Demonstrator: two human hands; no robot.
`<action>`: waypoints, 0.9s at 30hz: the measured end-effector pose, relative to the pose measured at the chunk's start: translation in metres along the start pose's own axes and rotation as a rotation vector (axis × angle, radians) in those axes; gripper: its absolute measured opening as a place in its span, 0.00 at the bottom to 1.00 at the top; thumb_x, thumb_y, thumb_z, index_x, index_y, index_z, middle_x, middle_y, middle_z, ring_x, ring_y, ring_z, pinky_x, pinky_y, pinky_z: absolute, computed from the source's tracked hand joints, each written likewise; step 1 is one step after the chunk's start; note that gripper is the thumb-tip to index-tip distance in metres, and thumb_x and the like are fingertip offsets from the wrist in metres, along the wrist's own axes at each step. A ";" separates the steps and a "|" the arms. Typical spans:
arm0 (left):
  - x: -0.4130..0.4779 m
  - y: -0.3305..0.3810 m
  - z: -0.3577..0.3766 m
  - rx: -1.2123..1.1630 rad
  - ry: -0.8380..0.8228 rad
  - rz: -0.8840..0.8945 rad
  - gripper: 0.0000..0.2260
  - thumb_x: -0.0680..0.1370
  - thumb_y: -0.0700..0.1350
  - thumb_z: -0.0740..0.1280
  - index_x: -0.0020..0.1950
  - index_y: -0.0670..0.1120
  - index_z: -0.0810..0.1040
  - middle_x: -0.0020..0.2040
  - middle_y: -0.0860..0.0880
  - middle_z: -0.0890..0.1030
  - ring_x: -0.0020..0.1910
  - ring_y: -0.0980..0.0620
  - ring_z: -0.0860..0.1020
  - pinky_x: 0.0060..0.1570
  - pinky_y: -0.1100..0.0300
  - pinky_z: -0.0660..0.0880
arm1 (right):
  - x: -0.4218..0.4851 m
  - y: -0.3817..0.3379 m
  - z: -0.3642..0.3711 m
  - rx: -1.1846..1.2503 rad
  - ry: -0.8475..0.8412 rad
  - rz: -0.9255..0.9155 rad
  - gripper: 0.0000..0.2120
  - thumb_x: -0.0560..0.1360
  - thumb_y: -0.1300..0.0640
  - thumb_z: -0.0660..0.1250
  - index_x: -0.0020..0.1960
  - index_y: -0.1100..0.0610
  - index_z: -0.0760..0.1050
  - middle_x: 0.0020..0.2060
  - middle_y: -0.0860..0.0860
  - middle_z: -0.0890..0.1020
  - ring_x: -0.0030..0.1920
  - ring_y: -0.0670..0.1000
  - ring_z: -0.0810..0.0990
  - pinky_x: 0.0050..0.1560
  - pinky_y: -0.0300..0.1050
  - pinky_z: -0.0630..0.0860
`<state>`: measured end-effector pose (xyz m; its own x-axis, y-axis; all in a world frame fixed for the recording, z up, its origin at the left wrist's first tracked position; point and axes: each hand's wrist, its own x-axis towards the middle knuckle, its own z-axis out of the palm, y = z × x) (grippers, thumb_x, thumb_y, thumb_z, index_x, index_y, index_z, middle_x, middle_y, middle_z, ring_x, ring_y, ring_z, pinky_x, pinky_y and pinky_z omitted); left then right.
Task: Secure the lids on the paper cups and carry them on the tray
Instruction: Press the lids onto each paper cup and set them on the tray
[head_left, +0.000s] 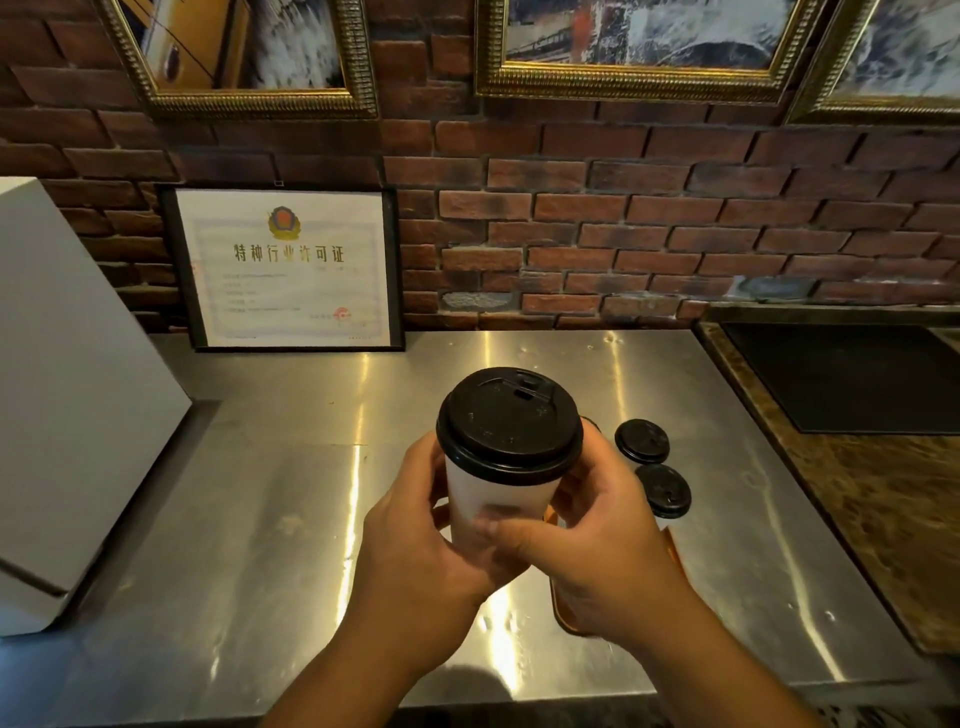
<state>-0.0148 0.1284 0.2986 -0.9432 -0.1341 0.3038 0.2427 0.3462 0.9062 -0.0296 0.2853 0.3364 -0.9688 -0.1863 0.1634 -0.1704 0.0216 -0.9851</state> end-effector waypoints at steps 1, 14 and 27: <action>0.000 0.002 0.001 0.023 -0.019 0.006 0.36 0.62 0.81 0.70 0.68 0.77 0.67 0.62 0.73 0.78 0.63 0.70 0.76 0.45 0.79 0.74 | 0.000 0.002 -0.004 -0.011 0.000 0.000 0.37 0.59 0.49 0.85 0.65 0.34 0.76 0.61 0.39 0.85 0.63 0.42 0.82 0.55 0.33 0.81; 0.010 0.008 0.039 -0.008 -0.125 0.051 0.39 0.63 0.75 0.75 0.71 0.74 0.66 0.64 0.68 0.78 0.65 0.65 0.76 0.48 0.77 0.76 | 0.014 0.013 -0.064 -0.039 -0.044 -0.054 0.34 0.60 0.45 0.87 0.63 0.31 0.78 0.61 0.42 0.85 0.65 0.45 0.83 0.59 0.42 0.83; 0.020 -0.011 0.075 0.045 -0.429 -0.019 0.58 0.58 0.69 0.84 0.80 0.73 0.54 0.73 0.70 0.69 0.71 0.64 0.72 0.63 0.64 0.74 | 0.012 0.041 -0.128 -0.023 0.054 -0.024 0.38 0.57 0.39 0.87 0.64 0.38 0.80 0.61 0.48 0.86 0.64 0.51 0.84 0.58 0.48 0.85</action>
<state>-0.0531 0.1921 0.2730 -0.9585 0.2543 0.1286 0.2231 0.3886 0.8940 -0.0708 0.4094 0.3042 -0.9727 -0.1333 0.1898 -0.1967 0.0405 -0.9796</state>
